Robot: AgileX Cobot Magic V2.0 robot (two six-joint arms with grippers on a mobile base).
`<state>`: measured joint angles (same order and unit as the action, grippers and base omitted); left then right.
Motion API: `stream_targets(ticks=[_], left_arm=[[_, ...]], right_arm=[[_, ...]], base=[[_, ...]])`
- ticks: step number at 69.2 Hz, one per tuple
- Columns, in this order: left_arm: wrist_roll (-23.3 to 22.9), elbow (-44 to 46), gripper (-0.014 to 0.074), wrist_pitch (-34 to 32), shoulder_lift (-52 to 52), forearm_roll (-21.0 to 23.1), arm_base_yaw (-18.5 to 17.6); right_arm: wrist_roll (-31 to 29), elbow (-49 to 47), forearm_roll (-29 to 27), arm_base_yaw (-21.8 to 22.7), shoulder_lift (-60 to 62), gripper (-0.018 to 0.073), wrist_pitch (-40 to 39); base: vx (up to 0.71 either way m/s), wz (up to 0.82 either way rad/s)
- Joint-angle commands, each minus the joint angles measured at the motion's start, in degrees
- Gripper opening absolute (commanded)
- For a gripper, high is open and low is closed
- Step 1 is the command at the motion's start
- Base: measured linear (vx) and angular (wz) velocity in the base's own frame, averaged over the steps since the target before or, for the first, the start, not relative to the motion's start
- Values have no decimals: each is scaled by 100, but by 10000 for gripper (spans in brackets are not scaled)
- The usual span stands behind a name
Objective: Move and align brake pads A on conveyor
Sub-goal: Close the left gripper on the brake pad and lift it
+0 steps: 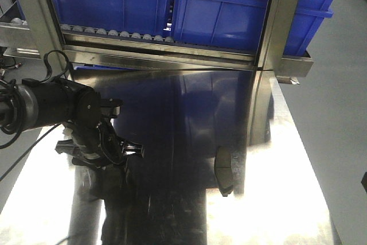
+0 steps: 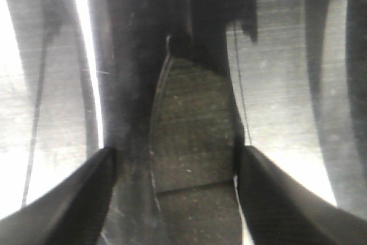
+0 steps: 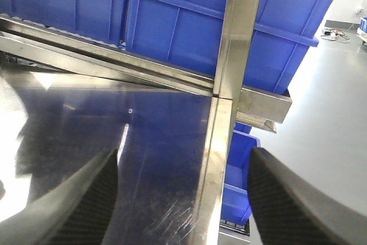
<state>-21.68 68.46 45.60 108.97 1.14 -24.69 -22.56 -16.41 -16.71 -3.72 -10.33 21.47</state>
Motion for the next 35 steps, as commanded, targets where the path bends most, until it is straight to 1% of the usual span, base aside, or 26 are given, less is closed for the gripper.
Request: stream_targets(ticks=[1,6,14,19,30,35], left_arm=[[-46,59,356,-265,22,96,-23],[-40,59,269,-302,61,96,-23],[-33,59,87,-363,96,96,-23],[18,59,-9,-366,89,40,-23],[19,53,-7,-251,49,-114,-23],[19,-87,-7,-356,-71,-187,-23]], right_arm=[[-54,-143,-30,8,-72,473,-385],[-54,-143,-30,8,-72,473,-385],[-54,-143,-30,8,-72,473,-385],[-54,-143,-30,8,-72,473,-385],[-54,-143,-30,8,-72,473,-385],[-54,-143,-30,8,-72,473,-385]], base=[[0,0],[0,0],[0,0],[0,0],[0,0],[0,1]])
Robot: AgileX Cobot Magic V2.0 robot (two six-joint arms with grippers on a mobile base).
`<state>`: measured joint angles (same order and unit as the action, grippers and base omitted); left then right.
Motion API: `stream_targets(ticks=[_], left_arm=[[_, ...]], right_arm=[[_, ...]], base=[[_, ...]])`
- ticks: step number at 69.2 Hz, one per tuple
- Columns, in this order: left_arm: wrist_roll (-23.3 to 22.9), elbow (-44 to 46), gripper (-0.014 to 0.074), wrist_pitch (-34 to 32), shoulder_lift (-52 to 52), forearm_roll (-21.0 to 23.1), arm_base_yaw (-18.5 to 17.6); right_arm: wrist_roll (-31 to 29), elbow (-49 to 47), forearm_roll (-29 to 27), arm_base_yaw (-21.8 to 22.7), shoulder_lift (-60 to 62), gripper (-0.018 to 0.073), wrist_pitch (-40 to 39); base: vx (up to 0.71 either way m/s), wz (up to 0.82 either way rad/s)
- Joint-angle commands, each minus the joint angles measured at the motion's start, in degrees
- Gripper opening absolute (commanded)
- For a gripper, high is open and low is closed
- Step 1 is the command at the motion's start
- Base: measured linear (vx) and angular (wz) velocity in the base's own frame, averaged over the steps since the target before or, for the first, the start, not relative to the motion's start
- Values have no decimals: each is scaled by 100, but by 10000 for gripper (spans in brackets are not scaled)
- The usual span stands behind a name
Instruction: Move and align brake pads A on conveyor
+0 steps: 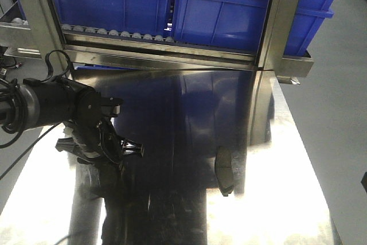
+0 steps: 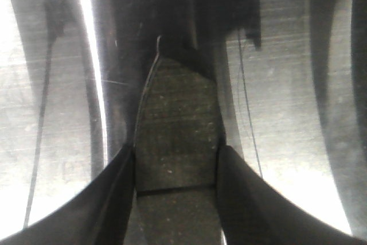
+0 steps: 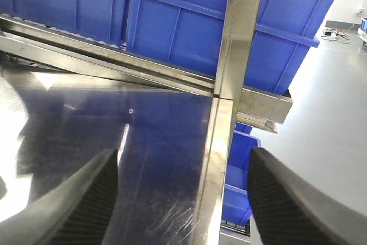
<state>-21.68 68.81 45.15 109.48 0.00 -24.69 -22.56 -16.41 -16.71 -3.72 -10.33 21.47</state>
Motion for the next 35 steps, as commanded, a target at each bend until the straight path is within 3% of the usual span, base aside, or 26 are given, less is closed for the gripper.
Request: stream_targets(ticks=[1,21,35], left_arm=[[19,-174,-7,-334,-165,-82,-23],[14,-1941,-7,-1932,-1916,-96,-16],[19,-2948,-7,-2278,-3601,-95,-16]], right_arm=[[-54,-143,-30,8,-72,473,-385],[-54,-143,-30,8,-72,473,-385],[-54,-143,-30,8,-72,473,-385]], base=[[0,1],[0,0],[0,0]])
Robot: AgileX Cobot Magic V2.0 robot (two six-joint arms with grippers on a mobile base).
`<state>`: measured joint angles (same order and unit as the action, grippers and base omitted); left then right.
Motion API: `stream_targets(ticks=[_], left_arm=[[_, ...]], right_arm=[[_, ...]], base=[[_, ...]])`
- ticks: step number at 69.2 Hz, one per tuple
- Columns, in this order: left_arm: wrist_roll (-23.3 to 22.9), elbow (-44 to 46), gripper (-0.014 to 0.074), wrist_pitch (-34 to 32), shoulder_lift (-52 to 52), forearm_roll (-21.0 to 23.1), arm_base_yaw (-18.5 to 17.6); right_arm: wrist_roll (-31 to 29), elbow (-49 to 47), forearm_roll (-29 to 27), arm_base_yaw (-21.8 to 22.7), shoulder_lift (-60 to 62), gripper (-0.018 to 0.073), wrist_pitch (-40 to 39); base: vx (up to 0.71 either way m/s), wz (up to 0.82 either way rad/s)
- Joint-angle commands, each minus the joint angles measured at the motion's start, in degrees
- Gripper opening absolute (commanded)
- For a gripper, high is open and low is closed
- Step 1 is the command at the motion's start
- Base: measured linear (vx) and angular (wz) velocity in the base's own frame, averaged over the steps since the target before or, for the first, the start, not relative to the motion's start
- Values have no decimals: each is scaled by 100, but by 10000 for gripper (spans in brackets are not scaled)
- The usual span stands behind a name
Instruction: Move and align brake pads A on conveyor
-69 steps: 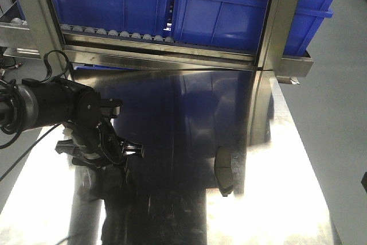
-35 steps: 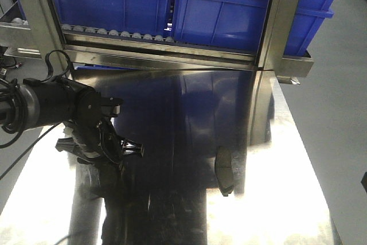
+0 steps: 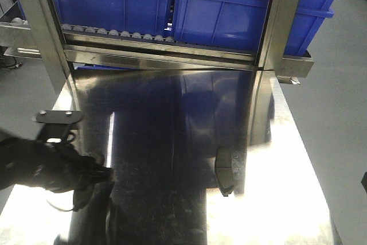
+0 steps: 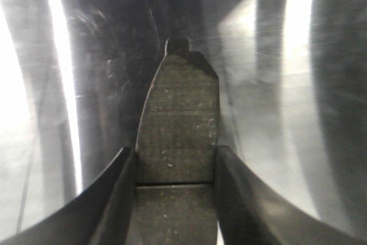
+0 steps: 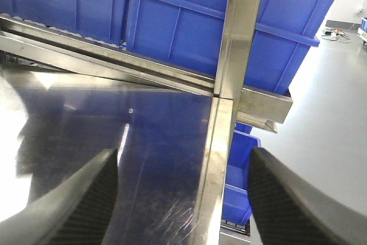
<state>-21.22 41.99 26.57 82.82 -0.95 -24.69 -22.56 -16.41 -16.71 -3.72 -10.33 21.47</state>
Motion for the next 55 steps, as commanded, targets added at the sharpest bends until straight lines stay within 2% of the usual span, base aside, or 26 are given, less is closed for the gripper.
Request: stream_targets(ticks=[1,24,33,43,48,55], left_arm=[[-26,-315,-7,-414,-1068,-1,-16],[-26,-964,-6,78,-4470,-67,-16],[-26,-979,-6,589,-5578,-416,-16],[-19,-979,-6,1217,-6353,-951,-16],[217,-979,-6,1391,-6667,-1163,-16],[771,-979,-6,1331,-7022,-1194,-16]], right_arm=[[-54,-143,-30,8,-72,473,-385],[-54,-143,-30,8,-72,473,-385],[-54,-143,-30,8,-72,473,-385],[-54,-143,-30,8,-72,473,-385],[-54,-143,-30,8,-72,473,-385],[-54,-143,-30,8,-72,473,-385]], base=[[0,0],[0,0],[0,0],[0,0],[0,0],[0,0]])
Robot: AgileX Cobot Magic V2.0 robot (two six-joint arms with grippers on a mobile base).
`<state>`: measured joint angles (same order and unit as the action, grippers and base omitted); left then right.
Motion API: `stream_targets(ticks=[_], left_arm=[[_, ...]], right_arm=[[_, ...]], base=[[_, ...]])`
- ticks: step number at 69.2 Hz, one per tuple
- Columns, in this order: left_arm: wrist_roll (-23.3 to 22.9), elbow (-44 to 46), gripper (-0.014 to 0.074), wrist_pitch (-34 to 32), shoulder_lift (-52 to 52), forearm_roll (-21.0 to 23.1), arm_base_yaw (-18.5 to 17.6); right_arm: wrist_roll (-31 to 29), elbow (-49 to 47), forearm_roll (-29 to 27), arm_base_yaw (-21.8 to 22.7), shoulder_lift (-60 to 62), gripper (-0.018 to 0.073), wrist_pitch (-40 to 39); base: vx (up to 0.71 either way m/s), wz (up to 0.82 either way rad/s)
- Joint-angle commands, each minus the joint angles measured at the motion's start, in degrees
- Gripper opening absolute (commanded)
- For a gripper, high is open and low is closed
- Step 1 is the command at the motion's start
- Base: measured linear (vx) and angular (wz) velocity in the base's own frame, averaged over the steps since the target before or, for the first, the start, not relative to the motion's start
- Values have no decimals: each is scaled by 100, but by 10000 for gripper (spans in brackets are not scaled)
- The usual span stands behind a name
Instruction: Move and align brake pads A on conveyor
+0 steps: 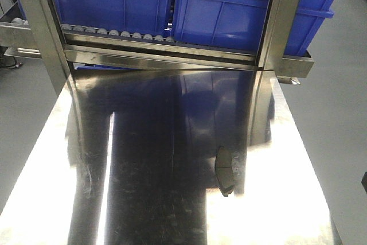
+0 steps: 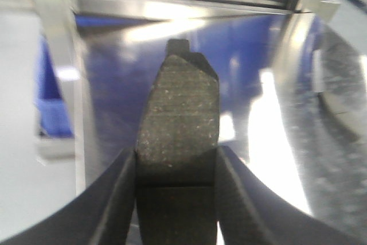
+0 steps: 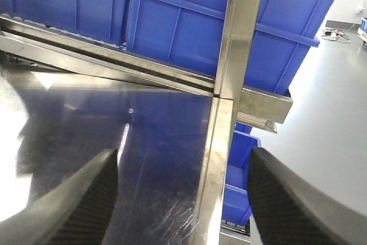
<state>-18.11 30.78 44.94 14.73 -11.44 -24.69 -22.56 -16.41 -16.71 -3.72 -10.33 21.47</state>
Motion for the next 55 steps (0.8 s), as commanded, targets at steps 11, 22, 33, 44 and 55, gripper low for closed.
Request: stream_targets(ticks=[11,22,33,44,55], left_arm=[[706,142,-6,-674,-626,-33,-16],[706,142,-6,-685,-714,-4,-16],[692,142,-6,-685,-714,2,-16],[692,142,-6,-685,-714,2,-16],[692,142,-6,-685,-714,2,-16]], right_arm=[[-54,-143,-30,8,-72,473,-385],[-54,-143,-30,8,-72,473,-385],[-54,-143,-30,8,-72,473,-385],[-54,-143,-30,8,-72,473,-385],[-54,-143,-30,8,-72,473,-390]], base=[[0,0],[0,0],[0,0],[0,0],[0,0]])
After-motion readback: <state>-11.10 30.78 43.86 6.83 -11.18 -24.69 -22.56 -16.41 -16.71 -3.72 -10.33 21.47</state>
